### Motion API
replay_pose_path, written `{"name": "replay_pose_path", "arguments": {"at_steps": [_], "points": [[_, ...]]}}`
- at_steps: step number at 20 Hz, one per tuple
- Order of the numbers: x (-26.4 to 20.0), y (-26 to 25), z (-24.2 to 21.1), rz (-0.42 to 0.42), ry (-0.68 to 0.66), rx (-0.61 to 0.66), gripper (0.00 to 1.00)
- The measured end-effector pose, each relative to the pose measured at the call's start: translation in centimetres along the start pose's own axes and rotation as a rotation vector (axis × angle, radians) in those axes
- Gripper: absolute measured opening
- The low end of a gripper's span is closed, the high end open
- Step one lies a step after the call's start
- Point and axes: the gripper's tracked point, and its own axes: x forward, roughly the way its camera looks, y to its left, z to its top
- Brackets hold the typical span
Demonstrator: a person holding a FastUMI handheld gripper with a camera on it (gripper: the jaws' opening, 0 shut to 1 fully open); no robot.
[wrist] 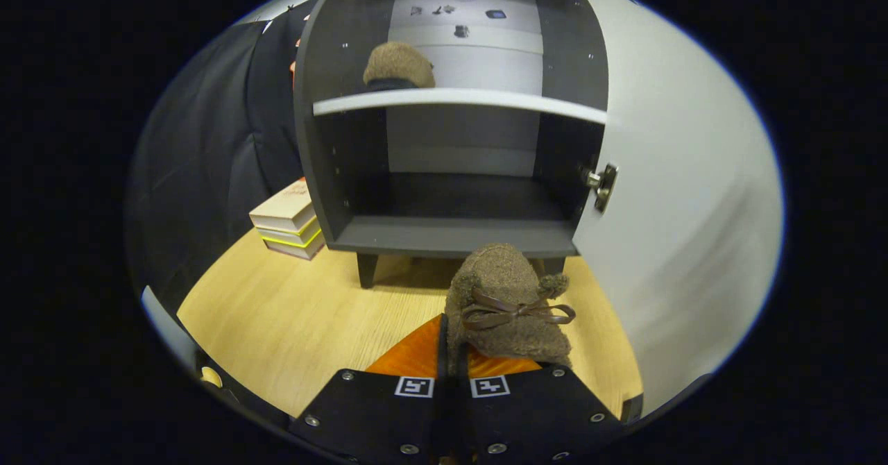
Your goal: Open the shoe cabinet door, grab the shoes and put them into the shoe cabinet, then close the shoe cabinet door.
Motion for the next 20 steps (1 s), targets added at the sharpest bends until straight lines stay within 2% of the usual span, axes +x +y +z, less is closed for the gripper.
{"name": "replay_pose_path", "arguments": {"at_steps": [5, 10, 15, 20], "points": [[-5.0, 0.3, 5.5, -0.020, -0.066, 0.009, 0.05], [-6.9, 1.0, 9.8, -0.033, -0.100, -0.039, 0.05], [-6.4, 1.3, 14.0, -0.018, -0.135, -0.081, 0.05], [-3.1, 0.9, 18.5, 0.018, -0.156, -0.097, 0.05]]}}
